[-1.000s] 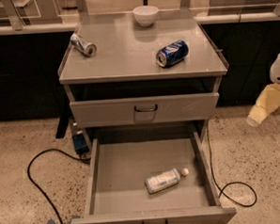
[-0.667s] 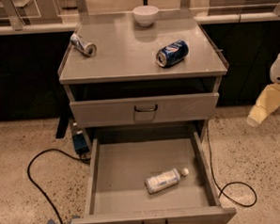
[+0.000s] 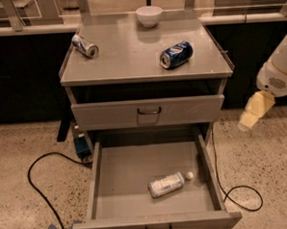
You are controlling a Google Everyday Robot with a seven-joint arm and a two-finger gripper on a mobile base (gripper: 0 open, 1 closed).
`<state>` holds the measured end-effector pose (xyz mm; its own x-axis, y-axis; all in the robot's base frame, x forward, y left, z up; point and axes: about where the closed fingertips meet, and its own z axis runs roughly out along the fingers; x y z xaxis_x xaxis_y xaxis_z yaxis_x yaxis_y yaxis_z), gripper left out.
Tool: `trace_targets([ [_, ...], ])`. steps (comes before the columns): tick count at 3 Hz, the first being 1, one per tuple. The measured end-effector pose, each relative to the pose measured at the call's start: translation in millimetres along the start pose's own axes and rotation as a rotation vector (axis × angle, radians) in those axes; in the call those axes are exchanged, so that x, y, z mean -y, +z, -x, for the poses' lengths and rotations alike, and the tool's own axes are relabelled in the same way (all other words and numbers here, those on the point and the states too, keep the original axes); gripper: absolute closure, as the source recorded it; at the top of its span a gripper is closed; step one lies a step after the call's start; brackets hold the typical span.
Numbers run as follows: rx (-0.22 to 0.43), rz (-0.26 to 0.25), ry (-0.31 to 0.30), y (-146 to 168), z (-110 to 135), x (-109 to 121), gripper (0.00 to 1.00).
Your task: Pick blue plastic bottle from middle drawer and place on counter
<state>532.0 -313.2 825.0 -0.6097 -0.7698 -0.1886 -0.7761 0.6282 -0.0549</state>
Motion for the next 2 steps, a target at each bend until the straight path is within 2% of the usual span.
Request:
trace_targets([
  [1, 0.084, 0.114, -0.140, 42, 23, 2, 0.00],
  [2, 0.131, 0.222, -0.236, 82, 21, 3, 0.00],
])
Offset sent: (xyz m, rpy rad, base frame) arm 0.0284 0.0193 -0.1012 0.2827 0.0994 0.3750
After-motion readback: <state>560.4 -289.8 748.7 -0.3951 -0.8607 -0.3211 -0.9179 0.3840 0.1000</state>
